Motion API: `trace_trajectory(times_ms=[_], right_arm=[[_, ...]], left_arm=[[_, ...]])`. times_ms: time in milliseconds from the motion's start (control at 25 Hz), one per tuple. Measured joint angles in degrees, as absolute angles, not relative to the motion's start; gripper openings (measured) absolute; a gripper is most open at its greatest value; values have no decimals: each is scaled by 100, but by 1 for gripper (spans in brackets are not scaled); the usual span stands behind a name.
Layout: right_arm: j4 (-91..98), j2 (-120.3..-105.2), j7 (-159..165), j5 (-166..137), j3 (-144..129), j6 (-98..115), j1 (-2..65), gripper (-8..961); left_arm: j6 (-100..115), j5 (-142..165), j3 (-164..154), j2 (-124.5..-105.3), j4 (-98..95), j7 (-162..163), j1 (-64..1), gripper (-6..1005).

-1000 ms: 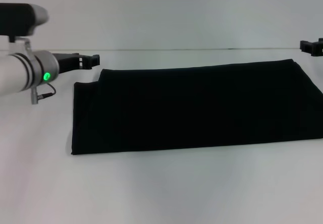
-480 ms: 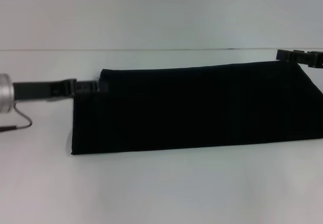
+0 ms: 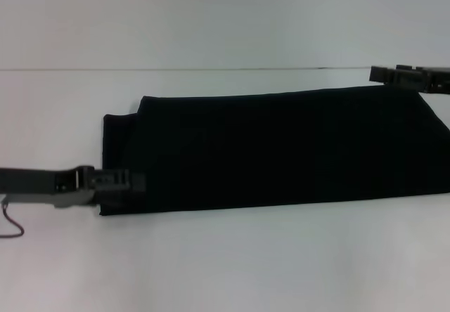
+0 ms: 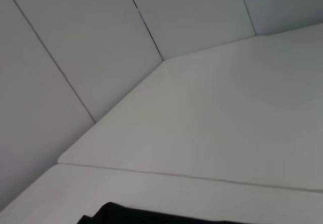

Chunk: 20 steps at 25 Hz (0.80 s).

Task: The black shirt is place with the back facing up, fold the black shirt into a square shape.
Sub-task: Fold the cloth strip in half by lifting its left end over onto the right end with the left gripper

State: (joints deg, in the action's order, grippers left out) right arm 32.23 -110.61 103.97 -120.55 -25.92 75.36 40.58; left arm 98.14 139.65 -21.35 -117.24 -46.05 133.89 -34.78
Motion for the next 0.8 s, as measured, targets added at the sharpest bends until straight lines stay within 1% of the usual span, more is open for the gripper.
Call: trace_trajectory(times_ms=[160, 400, 800], right_arm=[[3242, -11061, 10375, -12059, -2718, 7266, 4142, 912], [3253, -11042, 10366, -12043, -2812, 7029, 4193, 914], [3261, -11020, 10362, -12020, -2756, 6906, 4194, 911]], left_arm=[[9784, 14230, -2155, -11720, -4366, 13908, -3506, 881], [9374, 14691, -2191, -11661, -4014, 14549, -3656, 884], [8792, 14838, -2145, -11620, -3910, 15521, -3707, 881]])
